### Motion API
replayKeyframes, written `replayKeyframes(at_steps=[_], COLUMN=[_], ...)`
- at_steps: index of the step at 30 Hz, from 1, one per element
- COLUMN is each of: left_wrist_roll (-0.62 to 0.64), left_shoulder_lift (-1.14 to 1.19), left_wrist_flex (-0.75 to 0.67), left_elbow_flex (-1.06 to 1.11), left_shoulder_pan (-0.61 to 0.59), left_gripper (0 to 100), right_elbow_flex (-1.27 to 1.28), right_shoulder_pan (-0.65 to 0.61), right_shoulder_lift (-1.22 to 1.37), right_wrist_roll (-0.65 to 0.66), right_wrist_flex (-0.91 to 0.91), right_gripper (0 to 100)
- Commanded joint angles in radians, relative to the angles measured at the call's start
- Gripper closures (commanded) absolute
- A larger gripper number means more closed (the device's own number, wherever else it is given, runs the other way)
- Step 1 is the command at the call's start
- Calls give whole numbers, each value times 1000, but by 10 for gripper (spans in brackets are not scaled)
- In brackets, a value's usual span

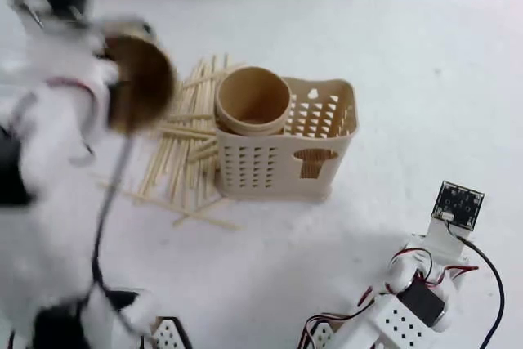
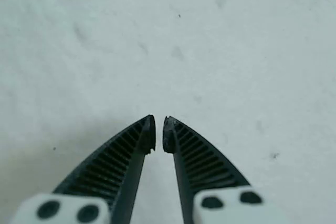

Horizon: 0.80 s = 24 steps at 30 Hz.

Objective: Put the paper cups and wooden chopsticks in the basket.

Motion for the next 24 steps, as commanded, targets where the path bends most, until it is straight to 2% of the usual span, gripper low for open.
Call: replayKeyframes(at_steps=[1,5,8,16,21,24], left_wrist_roll=[18,58,91,95,97,143], left_shoulder_lift=[-189,-182,-90,188,242,239], left_wrist_flex=[-133,-218,-239,-242,-167,-120], left_elbow_flex=[126,138,138,137,129,129], left_shoulder_pan=[262,423,489,455,446,444], left_gripper=[977,977,977,973,973,972], right_elbow_flex=[6,6,6,6,6,6], right_shoulder_pan=[4,4,4,5,5,5], right_shoulder_lift=[-4,-4,-4,-4,-4,-4], right_wrist_roll=[-8,-8,-8,-8,-8,-8], right_wrist_flex=[-13,-13,-13,-13,-13,-13], right_gripper=[954,954,954,954,954,954])
